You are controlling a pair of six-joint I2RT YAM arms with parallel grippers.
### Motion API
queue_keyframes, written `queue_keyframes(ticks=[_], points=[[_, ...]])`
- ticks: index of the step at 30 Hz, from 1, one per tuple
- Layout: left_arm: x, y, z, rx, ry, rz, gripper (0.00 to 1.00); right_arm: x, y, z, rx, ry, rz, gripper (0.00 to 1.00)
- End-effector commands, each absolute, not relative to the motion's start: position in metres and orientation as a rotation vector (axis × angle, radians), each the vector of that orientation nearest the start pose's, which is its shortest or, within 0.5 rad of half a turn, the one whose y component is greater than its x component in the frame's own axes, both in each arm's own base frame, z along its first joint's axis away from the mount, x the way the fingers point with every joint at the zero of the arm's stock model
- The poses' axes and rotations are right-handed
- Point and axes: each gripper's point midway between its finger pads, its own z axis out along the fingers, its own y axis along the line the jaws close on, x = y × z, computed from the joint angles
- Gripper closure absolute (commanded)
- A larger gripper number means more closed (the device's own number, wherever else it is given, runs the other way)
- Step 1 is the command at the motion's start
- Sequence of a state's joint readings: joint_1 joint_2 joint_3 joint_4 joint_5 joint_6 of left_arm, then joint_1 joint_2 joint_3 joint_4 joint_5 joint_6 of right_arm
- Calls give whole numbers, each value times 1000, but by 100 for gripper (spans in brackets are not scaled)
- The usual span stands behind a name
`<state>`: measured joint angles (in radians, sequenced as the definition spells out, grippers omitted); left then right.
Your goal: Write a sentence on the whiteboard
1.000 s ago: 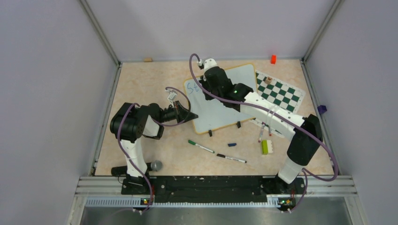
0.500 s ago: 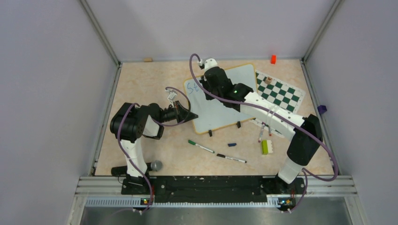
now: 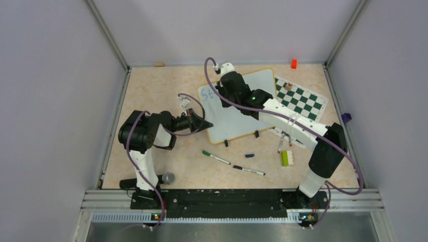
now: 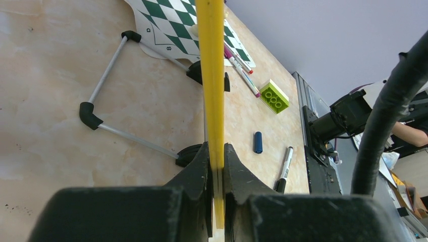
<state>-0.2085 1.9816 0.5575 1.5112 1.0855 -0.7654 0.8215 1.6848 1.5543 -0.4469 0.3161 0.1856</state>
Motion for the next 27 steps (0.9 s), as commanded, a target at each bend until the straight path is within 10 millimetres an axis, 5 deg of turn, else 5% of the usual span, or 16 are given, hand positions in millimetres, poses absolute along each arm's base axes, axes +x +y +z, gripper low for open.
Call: queue_keyframes(ticks=[1, 17, 27], points=[[294, -245, 113, 725, 1544, -1510, 100, 367, 312, 252, -466, 2061, 257, 100], [294, -245, 113, 727, 1542, -1508, 100, 353, 308, 236, -505, 2103, 279, 100], [294, -245, 114, 729, 1540, -1507, 100, 360, 310, 246, -491, 2078, 269, 100]])
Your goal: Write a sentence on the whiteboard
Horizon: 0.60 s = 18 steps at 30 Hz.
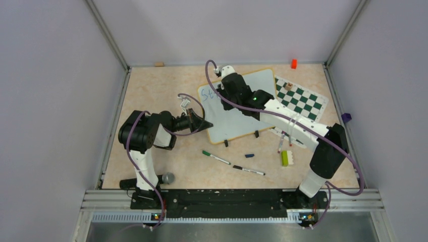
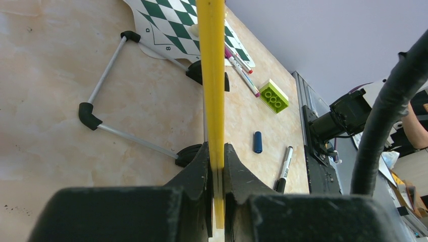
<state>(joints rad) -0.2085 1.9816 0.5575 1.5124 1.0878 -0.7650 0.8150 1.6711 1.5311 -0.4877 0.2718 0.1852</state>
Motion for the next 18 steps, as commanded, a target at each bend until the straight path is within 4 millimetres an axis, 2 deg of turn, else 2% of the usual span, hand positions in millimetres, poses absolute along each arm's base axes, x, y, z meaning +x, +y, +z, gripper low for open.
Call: queue_keyframes(ticks=[1, 18], points=[[294, -245, 114, 730, 1541, -1508, 100, 361, 311, 247, -491, 2076, 269, 100], [294, -245, 113, 729, 1541, -1508, 100, 374, 318, 255, -471, 2056, 267, 100]])
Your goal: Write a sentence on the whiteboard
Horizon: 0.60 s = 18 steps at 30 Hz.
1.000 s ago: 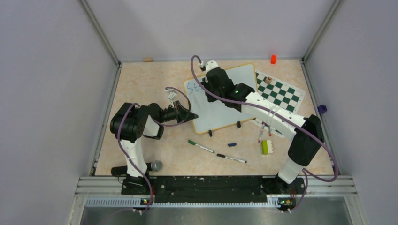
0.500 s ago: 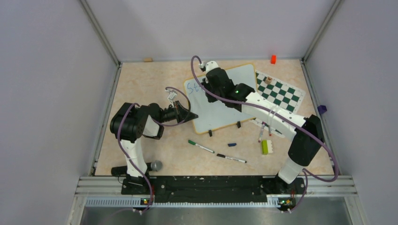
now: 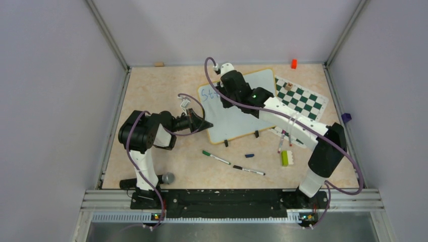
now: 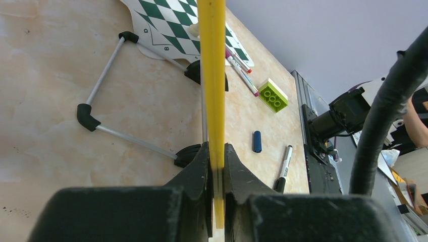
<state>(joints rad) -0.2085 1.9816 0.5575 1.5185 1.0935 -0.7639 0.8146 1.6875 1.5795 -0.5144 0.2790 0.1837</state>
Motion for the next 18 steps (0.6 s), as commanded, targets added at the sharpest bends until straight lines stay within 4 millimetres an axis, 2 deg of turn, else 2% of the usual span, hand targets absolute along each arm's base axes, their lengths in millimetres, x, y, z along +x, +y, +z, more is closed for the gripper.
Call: queue_keyframes(ticks=[1, 8, 12, 18], points=[[294, -245, 114, 729, 1540, -1507, 100, 375, 317, 255, -468, 2056, 260, 100], [294, -245, 114, 730, 1541, -1508, 100, 381, 307, 259, -416, 2051, 225, 100], [294, -245, 113, 729, 1541, -1507, 100, 377, 308, 264, -423, 2043, 247, 100], [294, -245, 114, 730, 1540, -1506, 100, 365, 305, 288, -425, 1990, 329, 100]])
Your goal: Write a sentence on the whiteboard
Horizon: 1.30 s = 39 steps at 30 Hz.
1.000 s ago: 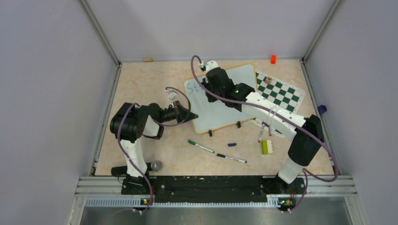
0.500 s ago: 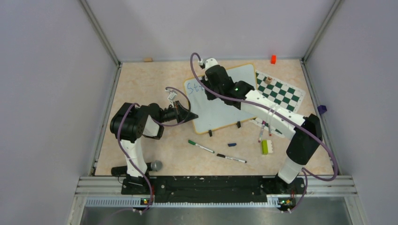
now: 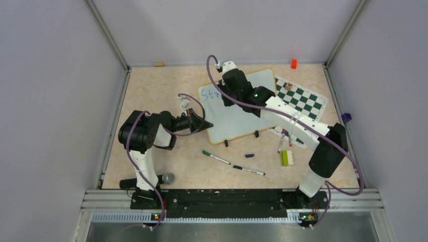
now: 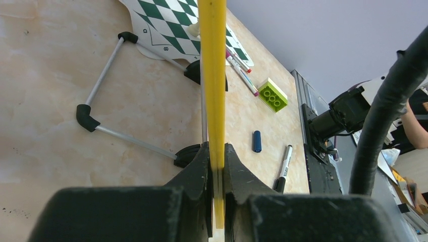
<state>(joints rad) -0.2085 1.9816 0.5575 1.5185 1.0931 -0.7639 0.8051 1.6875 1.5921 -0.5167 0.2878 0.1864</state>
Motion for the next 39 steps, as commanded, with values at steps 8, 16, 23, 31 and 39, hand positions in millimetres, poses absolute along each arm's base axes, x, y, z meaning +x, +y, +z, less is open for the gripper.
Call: queue_keyframes(ticks=[8, 16, 23, 31, 39], points=[[294, -245, 114, 729, 1540, -1507, 100, 358, 291, 304, -400, 1960, 379, 100], [293, -245, 114, 730, 1540, -1507, 100, 364, 296, 287, -431, 1994, 365, 100], [293, -245, 114, 731, 1540, -1508, 100, 368, 303, 271, -466, 2033, 352, 100], [293, -245, 114, 732, 1539, -1506, 100, 372, 304, 265, -467, 2044, 338, 100], [293, -245, 114, 733, 1538, -1505, 100, 375, 300, 259, -457, 2058, 300, 100]])
